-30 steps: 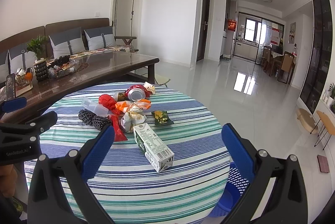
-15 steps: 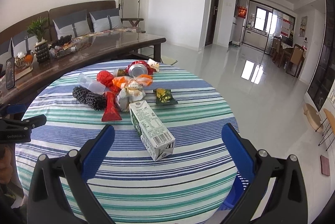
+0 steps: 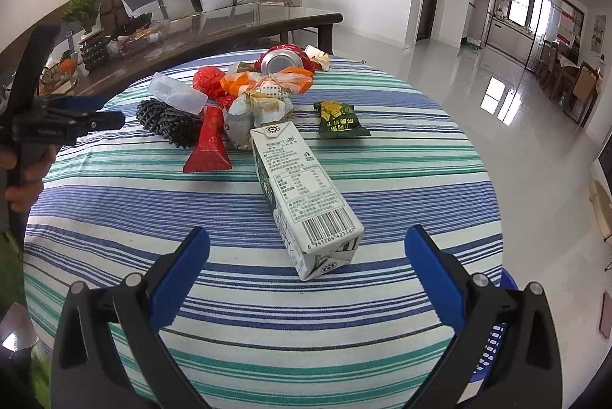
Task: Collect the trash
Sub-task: 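Grasp the black mesh net with the left tool while the right tool grasps the white milk carton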
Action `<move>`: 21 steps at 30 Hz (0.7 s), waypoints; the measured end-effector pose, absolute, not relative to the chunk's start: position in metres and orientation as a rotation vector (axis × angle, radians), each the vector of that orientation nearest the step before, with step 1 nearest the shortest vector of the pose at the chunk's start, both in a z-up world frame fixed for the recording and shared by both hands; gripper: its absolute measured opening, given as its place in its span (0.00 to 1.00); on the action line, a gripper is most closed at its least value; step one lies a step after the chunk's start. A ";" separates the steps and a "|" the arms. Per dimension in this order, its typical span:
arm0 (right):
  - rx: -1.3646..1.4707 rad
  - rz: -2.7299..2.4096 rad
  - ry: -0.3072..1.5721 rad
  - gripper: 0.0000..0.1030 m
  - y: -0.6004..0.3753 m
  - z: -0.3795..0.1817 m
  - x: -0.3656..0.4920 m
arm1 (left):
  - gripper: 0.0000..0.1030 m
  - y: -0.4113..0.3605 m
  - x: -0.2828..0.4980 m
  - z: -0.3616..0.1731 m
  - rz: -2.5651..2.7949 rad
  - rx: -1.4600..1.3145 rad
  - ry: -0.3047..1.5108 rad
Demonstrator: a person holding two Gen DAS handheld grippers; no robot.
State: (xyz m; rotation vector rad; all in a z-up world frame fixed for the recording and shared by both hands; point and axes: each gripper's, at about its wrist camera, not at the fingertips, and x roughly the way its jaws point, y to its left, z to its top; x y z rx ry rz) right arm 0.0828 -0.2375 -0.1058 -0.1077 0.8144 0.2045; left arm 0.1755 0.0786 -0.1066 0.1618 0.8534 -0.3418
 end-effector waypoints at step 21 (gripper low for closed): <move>-0.149 0.274 0.966 0.40 -0.230 -0.111 0.133 | 0.96 0.028 0.116 -0.139 -0.929 0.421 0.919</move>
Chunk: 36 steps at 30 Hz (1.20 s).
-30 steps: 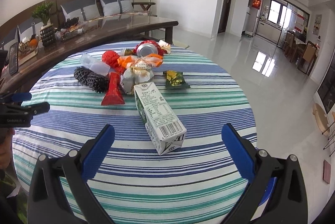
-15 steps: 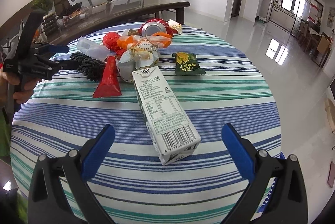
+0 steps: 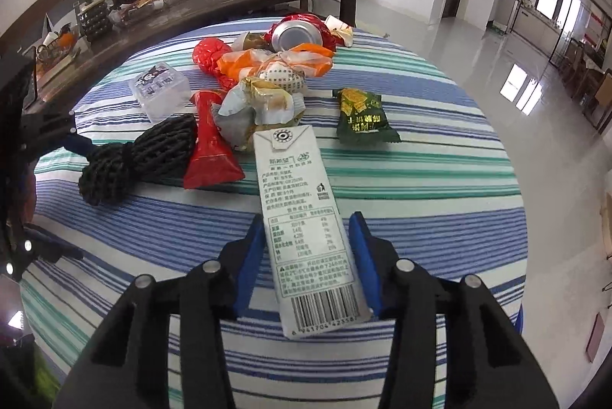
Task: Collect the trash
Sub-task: 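Grasp the black mesh net with the left tool while the right tool grasps the white milk carton, then carry both items to the blue wastebasket and open both tools to drop them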
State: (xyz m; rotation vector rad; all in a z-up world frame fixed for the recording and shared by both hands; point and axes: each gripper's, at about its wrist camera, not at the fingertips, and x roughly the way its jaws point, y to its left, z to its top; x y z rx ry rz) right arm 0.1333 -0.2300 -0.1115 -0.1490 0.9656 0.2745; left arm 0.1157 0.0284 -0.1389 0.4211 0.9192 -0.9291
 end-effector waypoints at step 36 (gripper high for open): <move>0.181 -0.096 0.917 0.37 -0.477 -0.065 0.096 | 0.31 -0.169 0.115 -0.041 -0.844 0.224 0.890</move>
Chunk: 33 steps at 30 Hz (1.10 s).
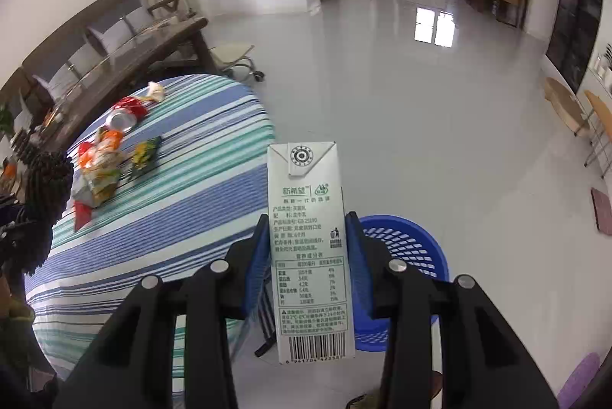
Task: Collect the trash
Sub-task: 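Carry both items to the blue wastebasket and open both tools to drop them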
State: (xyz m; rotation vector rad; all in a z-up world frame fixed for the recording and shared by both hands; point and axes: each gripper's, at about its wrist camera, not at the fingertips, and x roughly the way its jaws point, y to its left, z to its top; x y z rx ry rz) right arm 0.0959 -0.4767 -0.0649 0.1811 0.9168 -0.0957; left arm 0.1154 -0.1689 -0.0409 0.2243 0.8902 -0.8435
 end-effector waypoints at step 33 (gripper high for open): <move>0.414 -0.333 0.716 0.84 -0.615 -0.094 0.062 | 0.95 -0.379 0.095 -0.082 -0.934 0.240 0.766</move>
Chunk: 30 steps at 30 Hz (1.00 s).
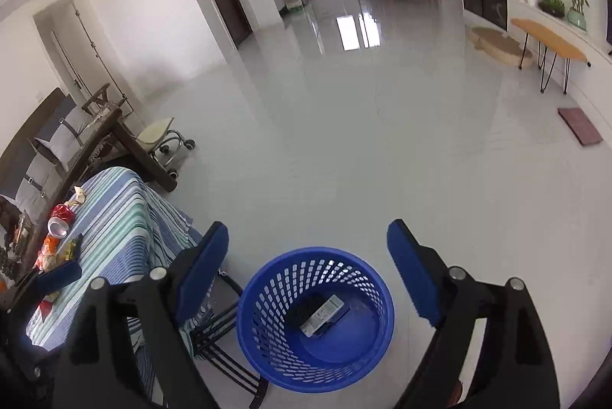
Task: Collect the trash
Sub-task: 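Carry both items to the blue wastebasket and open both tools to drop them, then return both tools to the table and reach toward the red snack bag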
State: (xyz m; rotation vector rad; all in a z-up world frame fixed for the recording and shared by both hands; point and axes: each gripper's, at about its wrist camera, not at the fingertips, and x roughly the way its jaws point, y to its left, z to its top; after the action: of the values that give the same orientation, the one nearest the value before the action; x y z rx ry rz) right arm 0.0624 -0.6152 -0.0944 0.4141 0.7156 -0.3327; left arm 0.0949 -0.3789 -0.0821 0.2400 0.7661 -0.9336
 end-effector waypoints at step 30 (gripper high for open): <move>-0.002 0.229 0.880 0.87 -0.251 -0.123 0.090 | 0.95 0.035 0.120 -0.138 -0.138 0.140 0.930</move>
State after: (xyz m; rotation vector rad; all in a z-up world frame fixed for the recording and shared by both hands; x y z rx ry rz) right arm 0.0899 -0.2506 -0.1229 -0.0017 0.8801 0.2293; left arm 0.1200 0.0351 -0.1379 0.1397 0.9304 -0.1378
